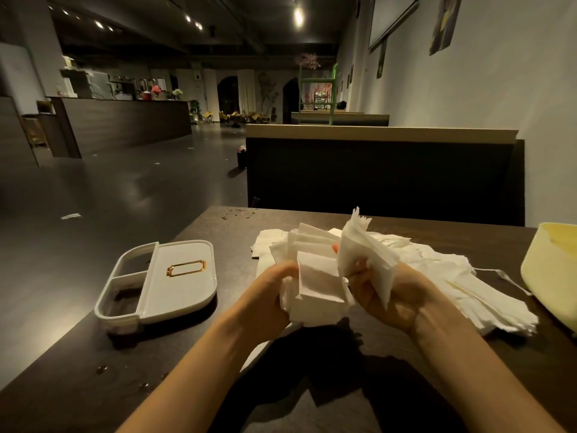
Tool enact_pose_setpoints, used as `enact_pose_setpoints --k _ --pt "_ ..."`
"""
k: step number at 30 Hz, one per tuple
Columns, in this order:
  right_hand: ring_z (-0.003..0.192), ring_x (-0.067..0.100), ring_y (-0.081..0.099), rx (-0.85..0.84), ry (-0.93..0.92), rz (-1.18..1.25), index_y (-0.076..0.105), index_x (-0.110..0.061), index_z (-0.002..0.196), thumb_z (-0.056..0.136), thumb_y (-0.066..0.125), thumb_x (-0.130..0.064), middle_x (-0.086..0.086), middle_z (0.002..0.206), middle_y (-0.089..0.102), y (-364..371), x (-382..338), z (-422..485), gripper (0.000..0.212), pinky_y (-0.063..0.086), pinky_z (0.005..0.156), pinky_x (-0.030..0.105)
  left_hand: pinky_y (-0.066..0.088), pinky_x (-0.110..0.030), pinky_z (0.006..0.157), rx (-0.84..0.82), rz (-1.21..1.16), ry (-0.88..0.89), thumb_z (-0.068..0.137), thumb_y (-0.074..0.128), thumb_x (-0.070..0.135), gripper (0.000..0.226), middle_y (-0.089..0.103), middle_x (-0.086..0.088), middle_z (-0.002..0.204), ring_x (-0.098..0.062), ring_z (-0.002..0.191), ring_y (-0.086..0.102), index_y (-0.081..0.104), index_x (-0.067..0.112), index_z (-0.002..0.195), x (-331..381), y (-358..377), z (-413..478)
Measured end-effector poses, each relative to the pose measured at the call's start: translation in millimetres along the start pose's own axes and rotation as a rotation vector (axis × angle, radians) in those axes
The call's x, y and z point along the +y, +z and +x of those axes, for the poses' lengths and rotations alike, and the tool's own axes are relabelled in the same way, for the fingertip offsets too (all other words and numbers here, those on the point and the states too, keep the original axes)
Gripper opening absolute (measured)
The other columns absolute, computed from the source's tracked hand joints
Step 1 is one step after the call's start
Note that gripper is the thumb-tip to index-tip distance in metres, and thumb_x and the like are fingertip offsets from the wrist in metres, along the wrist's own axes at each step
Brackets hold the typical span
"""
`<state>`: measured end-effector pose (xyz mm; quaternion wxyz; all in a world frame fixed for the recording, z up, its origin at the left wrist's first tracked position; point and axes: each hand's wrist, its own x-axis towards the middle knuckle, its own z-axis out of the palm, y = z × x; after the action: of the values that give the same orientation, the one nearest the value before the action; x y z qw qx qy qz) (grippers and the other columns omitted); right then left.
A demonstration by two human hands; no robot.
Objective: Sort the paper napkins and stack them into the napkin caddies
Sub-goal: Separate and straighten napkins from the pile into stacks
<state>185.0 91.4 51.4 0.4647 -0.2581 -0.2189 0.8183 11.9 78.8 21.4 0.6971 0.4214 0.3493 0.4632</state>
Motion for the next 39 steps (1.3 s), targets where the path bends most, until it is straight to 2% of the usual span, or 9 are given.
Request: enact_pose_setpoints --k 6,11,16,20,25,29,32,36,39 --pt "0.034 0.008 0.050 0.015 0.032 0.085 0.062 0.007 0.095 0.100 0.034 -0.013 0.013 0.059 0.053 3 -1 -2 0.035 0.044 0.033 0.014 0.054 -0.040 0.085 -0.126 -0.091 -0.079 0.056 0.082 0.043 0.088 0.062 -0.015 0.122 -0.030 0.109 0.062 0.046 0.018 0.132 -1 -8 2" --pt "0.034 0.007 0.049 -0.023 0.033 0.081 0.062 0.004 0.098 0.089 0.043 -0.009 0.009 0.053 0.053 5 -3 -5 0.024 0.043 0.035 0.011 0.058 -0.037 0.077 -0.079 0.009 -0.051 0.063 0.067 0.014 0.060 0.062 -0.013 0.111 -0.028 0.103 0.060 0.049 0.021 0.120 -2 -1 1" --pt "0.035 0.007 0.048 -0.055 0.018 0.098 0.070 0.008 0.084 0.067 0.060 -0.004 0.016 0.071 0.058 8 -8 -8 0.024 0.043 0.034 0.012 0.058 -0.039 0.077 -0.047 0.001 -0.056 0.062 0.060 0.001 0.058 0.056 -0.017 0.119 -0.032 0.110 0.055 0.050 0.020 0.116 -3 0 2" --pt "0.037 0.010 0.052 -0.212 -0.002 0.138 0.072 0.008 0.090 0.023 0.091 0.007 0.013 0.063 0.056 5 -11 -11 0.069 0.046 0.036 0.014 0.052 -0.041 0.085 -0.032 0.000 -0.069 0.060 0.059 -0.004 0.059 0.053 -0.017 0.119 -0.032 0.111 0.052 0.049 0.018 0.114 -2 0 3" --pt "0.045 0.009 0.059 -0.289 -0.031 0.067 0.073 0.003 0.096 0.030 0.094 0.000 0.034 0.111 0.062 0 -18 -12 0.069 0.051 0.045 0.014 0.051 -0.041 0.084 -0.013 -0.001 -0.072 0.067 0.058 -0.008 0.062 0.051 -0.018 0.122 -0.032 0.112 0.051 0.045 0.016 0.123 0 -1 3" --pt "0.049 0.010 0.062 -0.170 -0.117 0.039 0.067 -0.003 0.109 0.055 0.086 -0.012 0.027 0.119 0.061 -3 -23 -9 0.058 0.055 0.046 0.020 0.056 -0.036 0.076 0.013 -0.036 -0.084 0.080 0.047 -0.010 0.047 0.057 -0.016 0.117 -0.029 0.106 0.056 0.048 0.015 0.120 0 1 1" --pt "0.052 0.011 0.059 -0.049 -0.206 -0.253 0.069 -0.001 0.094 0.083 0.054 -0.018 0.018 0.097 0.066 1 -21 -9 0.025 0.052 0.046 0.019 0.058 -0.032 0.064 0.027 -0.107 -0.140 0.080 0.051 0.005 0.029 0.060 -0.013 0.105 -0.027 0.093 0.059 0.053 0.017 0.107 3 3 -1" --pt "0.086 0.020 0.063 -0.062 -0.348 -1.017 0.069 -0.002 0.100 0.090 0.055 -0.008 0.020 0.103 0.067 -1 -14 -5 0.018 0.055 0.077 0.039 0.055 -0.034 0.066 0.057 -0.147 -0.091 0.074 0.059 0.024 0.042 0.057 -0.014 0.102 -0.025 0.085 0.059 0.055 0.013 0.114 -1 -4 3" --pt "0.103 0.015 0.061 -0.170 -0.376 -1.370 0.074 -0.021 0.090 0.088 0.060 -0.009 -0.001 0.110 0.069 3 -7 -4 0.018 0.054 0.087 0.038 0.050 -0.034 0.066 0.089 -0.187 -0.105 0.078 0.061 0.031 0.043 0.057 -0.017 0.100 -0.025 0.080 0.057 0.055 0.004 0.111 -3 -8 6"
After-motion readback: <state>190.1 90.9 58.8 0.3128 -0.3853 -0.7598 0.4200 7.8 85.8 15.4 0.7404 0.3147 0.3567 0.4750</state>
